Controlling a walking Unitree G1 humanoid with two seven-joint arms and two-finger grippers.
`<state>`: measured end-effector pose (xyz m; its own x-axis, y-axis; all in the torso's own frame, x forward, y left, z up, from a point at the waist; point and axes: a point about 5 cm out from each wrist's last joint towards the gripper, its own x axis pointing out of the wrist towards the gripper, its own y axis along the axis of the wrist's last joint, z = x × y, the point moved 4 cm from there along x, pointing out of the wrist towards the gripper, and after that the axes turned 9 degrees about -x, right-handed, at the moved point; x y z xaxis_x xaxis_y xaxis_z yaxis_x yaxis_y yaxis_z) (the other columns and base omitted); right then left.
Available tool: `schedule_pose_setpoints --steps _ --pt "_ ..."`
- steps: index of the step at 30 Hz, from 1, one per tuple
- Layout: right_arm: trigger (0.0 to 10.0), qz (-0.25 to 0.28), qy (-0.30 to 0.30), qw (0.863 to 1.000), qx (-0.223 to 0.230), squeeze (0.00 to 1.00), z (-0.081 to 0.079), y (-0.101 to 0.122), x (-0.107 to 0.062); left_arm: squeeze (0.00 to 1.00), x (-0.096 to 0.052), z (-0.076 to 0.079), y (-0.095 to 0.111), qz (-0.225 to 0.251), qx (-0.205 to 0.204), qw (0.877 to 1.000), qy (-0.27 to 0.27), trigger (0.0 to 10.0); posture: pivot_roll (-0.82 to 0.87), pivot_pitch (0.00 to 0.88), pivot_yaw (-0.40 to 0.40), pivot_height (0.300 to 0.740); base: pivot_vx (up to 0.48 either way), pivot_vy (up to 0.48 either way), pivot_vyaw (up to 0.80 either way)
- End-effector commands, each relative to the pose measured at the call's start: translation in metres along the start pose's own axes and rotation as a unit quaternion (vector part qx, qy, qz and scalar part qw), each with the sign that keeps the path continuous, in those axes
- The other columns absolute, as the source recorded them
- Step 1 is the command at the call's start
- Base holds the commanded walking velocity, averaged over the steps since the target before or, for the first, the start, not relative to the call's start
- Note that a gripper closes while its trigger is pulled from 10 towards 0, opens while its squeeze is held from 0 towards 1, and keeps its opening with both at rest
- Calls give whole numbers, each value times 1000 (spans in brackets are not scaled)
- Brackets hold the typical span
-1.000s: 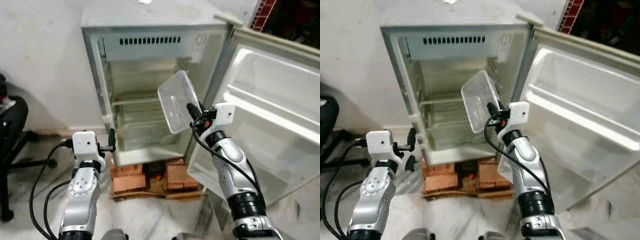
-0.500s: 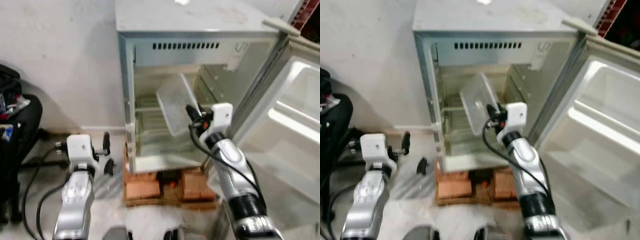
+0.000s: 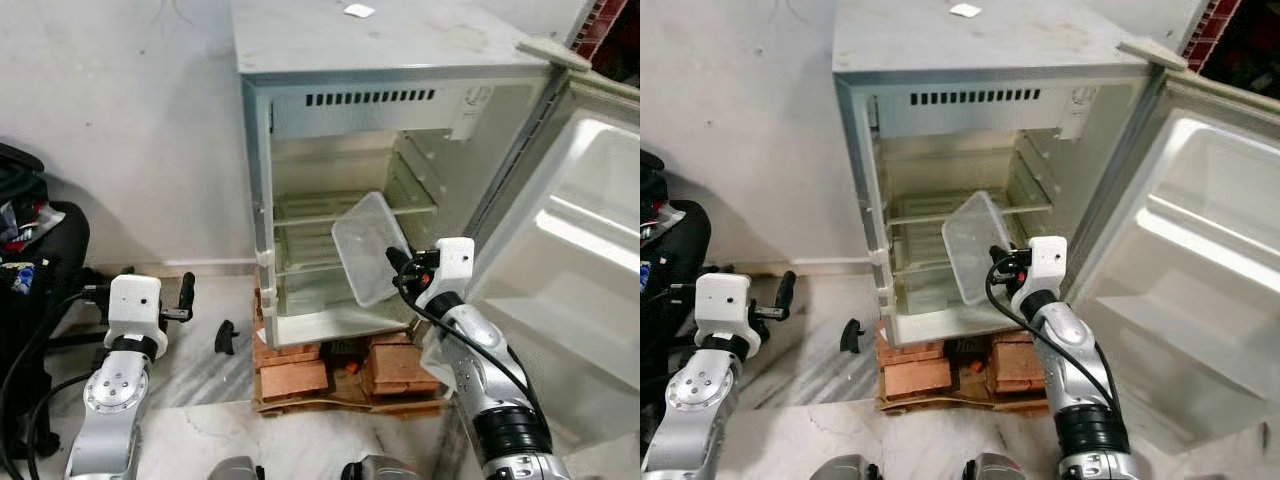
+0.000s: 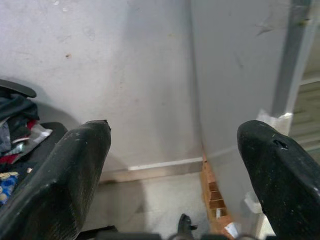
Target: Restocking fridge
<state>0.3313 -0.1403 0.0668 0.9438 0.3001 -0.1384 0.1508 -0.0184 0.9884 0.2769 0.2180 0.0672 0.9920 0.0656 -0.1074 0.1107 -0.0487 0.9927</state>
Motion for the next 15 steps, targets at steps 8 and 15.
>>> schedule_pose_setpoints --steps 8,15 --pt "10000 25 -33 998 40 0 -8 4 -3 0 -6 6 0 4 -37 999 12 10000 45 0 -52 740 0 0 105" --pt "10000 26 -54 997 53 0 -8 0 -3 0 -10 9 -3 -2 -41 999 9 10000 48 0 -49 740 276 0 716"
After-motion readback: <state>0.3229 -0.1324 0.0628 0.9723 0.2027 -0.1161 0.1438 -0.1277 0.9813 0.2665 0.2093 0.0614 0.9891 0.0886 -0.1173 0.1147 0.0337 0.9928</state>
